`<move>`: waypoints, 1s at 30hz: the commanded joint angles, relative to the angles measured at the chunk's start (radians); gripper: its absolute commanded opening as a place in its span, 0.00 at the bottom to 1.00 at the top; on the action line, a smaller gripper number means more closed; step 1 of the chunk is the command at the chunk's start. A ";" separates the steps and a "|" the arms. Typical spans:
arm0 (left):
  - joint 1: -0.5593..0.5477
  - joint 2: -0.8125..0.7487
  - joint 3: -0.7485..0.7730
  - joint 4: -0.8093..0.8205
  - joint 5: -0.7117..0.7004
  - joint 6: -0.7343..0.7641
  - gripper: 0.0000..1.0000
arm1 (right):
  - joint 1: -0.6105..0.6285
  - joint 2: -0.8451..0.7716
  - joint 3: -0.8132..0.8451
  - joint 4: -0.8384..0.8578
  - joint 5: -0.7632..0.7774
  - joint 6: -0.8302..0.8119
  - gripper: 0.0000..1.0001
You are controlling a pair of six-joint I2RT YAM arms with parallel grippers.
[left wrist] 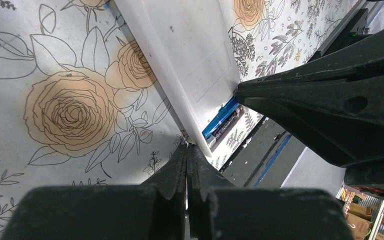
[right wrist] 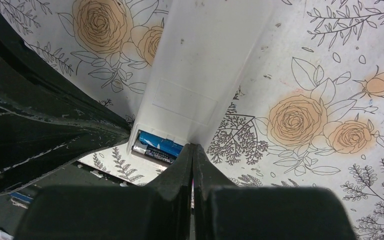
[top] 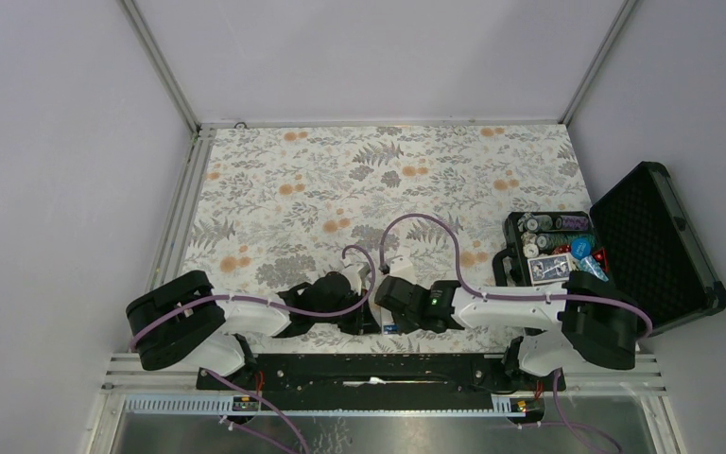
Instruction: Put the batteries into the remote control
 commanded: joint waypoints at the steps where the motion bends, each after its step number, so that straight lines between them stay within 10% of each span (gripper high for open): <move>1: -0.006 0.007 0.020 0.018 0.003 0.010 0.00 | 0.016 0.102 -0.016 0.009 -0.092 0.007 0.00; 30: -0.006 0.000 -0.017 0.055 -0.008 -0.005 0.00 | 0.048 -0.049 0.089 -0.081 0.107 0.012 0.00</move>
